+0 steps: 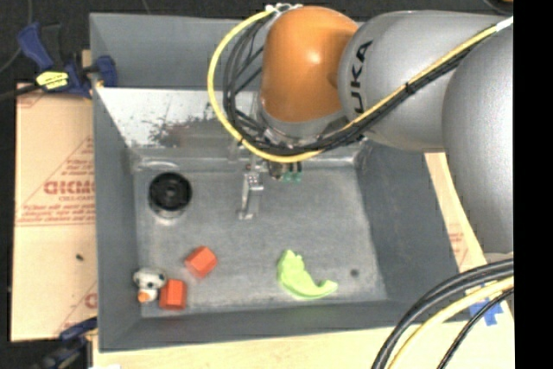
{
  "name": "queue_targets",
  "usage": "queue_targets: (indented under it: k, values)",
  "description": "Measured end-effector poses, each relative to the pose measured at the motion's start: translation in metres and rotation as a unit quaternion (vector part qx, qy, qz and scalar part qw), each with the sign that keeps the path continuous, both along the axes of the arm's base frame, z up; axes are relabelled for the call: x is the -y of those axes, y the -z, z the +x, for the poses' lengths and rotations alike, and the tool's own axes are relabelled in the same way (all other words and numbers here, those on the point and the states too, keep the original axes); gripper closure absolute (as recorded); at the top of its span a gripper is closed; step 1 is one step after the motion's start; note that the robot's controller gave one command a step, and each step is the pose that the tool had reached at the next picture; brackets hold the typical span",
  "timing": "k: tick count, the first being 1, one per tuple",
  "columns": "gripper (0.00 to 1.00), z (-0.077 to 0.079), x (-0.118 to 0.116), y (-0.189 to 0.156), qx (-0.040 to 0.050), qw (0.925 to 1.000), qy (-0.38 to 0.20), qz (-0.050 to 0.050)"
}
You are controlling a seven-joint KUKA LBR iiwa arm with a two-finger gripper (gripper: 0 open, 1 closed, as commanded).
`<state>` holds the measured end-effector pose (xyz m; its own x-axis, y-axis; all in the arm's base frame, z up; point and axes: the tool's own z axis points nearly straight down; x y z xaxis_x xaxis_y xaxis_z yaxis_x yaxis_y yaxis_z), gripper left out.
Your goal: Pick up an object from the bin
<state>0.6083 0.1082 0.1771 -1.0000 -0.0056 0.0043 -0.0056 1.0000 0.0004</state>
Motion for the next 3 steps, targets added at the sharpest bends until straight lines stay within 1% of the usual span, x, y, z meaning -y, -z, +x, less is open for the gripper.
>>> queue_targets:
  k: [1,2,3]
  values:
    - [0.00,0.002,0.001,-0.005,0.0042,1.0000,0.002,0.001]
    - [0.00,0.009,-0.061,0.068,0.0032,0.9957,-0.093,0.000]
    - [0.00,0.028,-0.086,0.019,0.0056,0.9990,-0.044,0.001]
